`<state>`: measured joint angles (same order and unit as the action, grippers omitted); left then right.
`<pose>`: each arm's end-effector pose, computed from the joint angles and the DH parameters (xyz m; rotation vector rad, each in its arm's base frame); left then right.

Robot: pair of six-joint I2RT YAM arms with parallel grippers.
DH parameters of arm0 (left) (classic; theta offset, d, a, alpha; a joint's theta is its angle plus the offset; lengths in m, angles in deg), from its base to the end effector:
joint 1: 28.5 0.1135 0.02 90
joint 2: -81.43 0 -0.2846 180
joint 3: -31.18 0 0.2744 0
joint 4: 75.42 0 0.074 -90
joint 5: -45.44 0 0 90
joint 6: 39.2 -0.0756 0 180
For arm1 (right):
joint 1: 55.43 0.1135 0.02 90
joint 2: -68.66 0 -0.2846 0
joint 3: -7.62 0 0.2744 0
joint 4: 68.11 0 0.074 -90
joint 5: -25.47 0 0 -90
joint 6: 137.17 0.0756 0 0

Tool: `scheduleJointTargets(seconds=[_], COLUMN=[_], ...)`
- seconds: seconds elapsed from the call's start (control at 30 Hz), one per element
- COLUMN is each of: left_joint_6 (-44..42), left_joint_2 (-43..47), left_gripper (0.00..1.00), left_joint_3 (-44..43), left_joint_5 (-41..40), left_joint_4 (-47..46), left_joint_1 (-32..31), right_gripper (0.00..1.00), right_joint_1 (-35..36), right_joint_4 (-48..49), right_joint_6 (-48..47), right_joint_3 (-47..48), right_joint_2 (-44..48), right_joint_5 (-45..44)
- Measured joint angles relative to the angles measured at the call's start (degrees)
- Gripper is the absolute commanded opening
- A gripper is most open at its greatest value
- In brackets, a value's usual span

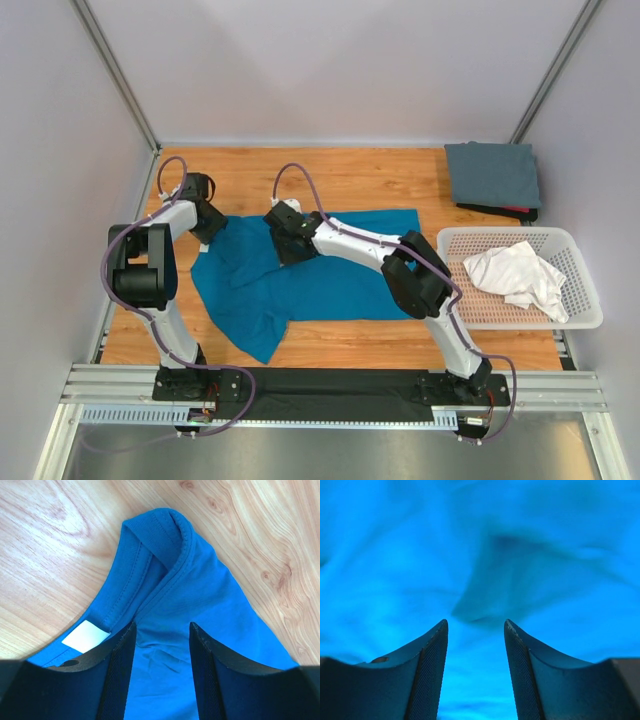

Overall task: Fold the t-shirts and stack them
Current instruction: Fold the tshirt

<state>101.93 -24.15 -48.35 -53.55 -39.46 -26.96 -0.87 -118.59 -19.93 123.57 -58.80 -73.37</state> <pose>0.4123 0.0229 0.1359 -1.2142 2.3366 -0.0873 0.3178 0.4265 0.1534 -0.5783 2.5965 0.2789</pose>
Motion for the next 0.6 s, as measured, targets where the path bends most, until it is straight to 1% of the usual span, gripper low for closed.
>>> scheduleJointTargets(seconds=[0.13,0.3,0.6], left_joint_6=[-0.02,-0.02,0.0], left_joint_2=[0.22,0.26,0.26], left_gripper=[0.54,0.54,0.54], left_joint_3=[0.42,0.48,0.5], left_joint_5=[0.02,0.09,0.11], left_joint_4=[-0.52,-0.66,-0.68], left_joint_1=[0.02,0.07,0.07], right_gripper=[0.5,0.49,0.39], right_joint_1=[-2.95,-2.67,-2.51], right_joint_4=[-0.7,-0.7,-0.66], right_joint_6=[2.99,4.76,6.6], right_joint_3=[-0.13,0.2,0.24], right_joint_2=[0.04,0.04,0.02], right_joint_5=[-3.32,-4.22,-2.23])
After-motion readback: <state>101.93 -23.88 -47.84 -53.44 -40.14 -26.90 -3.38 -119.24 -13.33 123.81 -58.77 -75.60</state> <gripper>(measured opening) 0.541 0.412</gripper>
